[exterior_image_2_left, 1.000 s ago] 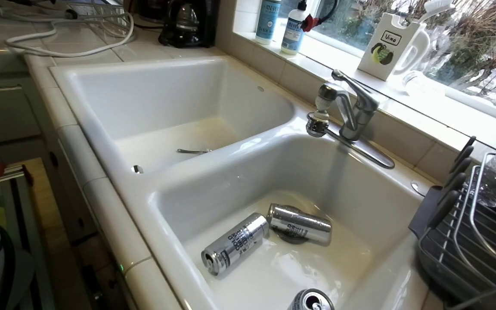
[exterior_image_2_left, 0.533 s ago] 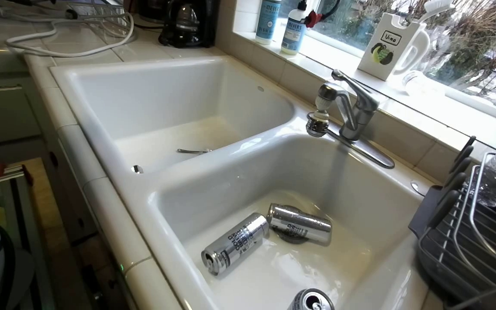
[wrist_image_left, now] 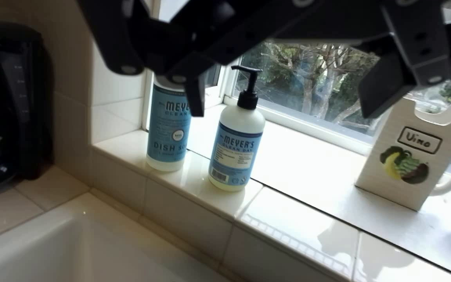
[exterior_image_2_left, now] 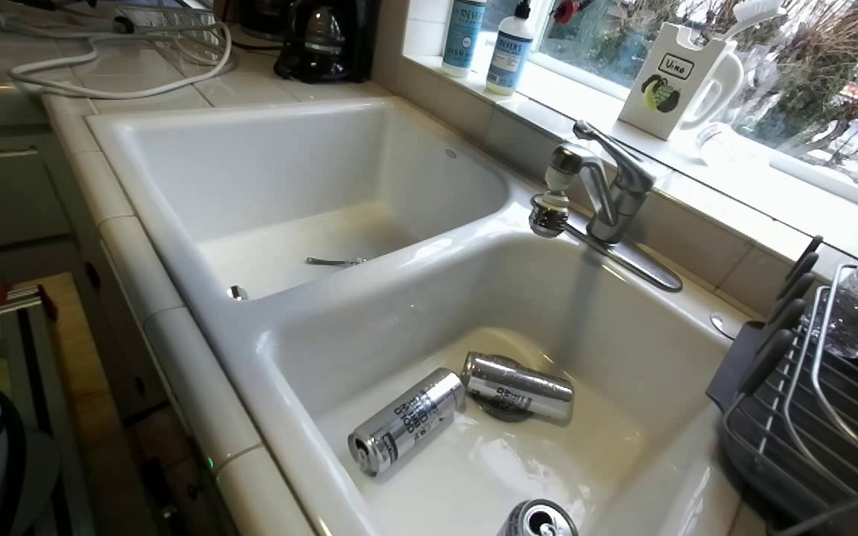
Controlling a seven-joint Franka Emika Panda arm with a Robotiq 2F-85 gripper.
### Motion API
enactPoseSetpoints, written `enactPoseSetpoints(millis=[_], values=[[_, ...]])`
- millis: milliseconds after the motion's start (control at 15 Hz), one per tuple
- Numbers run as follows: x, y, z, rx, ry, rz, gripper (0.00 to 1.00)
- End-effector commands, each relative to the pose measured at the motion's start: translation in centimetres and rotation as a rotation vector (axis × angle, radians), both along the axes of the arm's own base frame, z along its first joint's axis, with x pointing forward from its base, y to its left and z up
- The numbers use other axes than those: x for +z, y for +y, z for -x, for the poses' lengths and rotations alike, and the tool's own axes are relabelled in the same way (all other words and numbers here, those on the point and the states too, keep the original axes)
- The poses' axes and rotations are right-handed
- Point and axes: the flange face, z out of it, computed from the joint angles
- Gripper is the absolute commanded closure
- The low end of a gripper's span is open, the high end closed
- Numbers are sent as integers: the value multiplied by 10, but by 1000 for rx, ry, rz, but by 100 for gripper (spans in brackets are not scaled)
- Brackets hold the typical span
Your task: Put the pump bottle on the left side of the counter.
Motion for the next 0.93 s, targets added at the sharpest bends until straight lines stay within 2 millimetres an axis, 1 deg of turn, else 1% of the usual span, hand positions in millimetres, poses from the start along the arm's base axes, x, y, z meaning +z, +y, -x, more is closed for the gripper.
enactPoseSetpoints(millis=[0,67,133,200,267,400,533,667,867], values=[[5,18,-64,50,-8,-61,0],[8,21,-77,68,-10,-78,0],[7,19,-87,87,13,-77,0],[4,13,-59,50,-6,-73,0],[4,15,-67,55,-6,-67,0],[1,15,-68,53,-3,-63,0],[4,15,-68,45,-34,-80,0],[-4,16,-85,19,-38,-125,0],[-22,21,-105,-3,-30,-214,0]])
